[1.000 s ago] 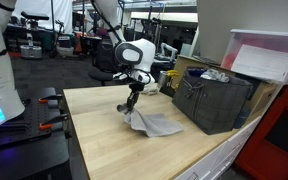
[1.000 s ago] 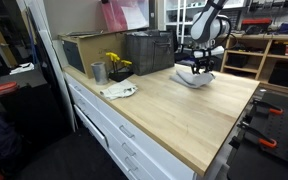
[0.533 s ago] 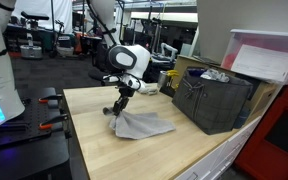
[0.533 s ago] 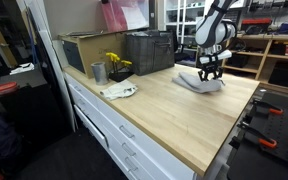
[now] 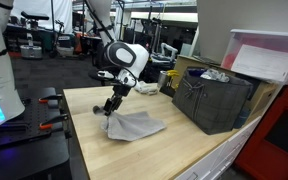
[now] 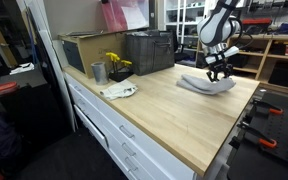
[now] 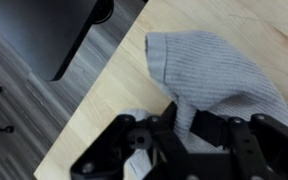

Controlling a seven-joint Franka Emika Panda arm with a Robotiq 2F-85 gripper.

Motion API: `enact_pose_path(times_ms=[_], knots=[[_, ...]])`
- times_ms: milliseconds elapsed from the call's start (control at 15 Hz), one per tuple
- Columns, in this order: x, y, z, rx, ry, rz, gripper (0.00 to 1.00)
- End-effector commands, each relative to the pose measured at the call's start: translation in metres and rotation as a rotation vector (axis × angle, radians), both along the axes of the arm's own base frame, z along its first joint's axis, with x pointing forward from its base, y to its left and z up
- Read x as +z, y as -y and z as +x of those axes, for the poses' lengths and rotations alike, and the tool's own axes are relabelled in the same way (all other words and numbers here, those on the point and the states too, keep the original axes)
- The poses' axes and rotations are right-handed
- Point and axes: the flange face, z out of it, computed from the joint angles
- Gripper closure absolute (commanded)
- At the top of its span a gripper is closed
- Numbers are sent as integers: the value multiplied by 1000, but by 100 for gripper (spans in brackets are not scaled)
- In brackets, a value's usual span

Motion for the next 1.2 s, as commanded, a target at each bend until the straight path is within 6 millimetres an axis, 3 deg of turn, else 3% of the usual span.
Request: enact_pose_path(times_ms=[0,200,467,1133], knots=[[37,11,-1,16,-25,-58,97],[57,24,24,80,-41,-121,97],[66,25,65,190,-48,-172,97],[49,9,148,335,-33,-258,97]])
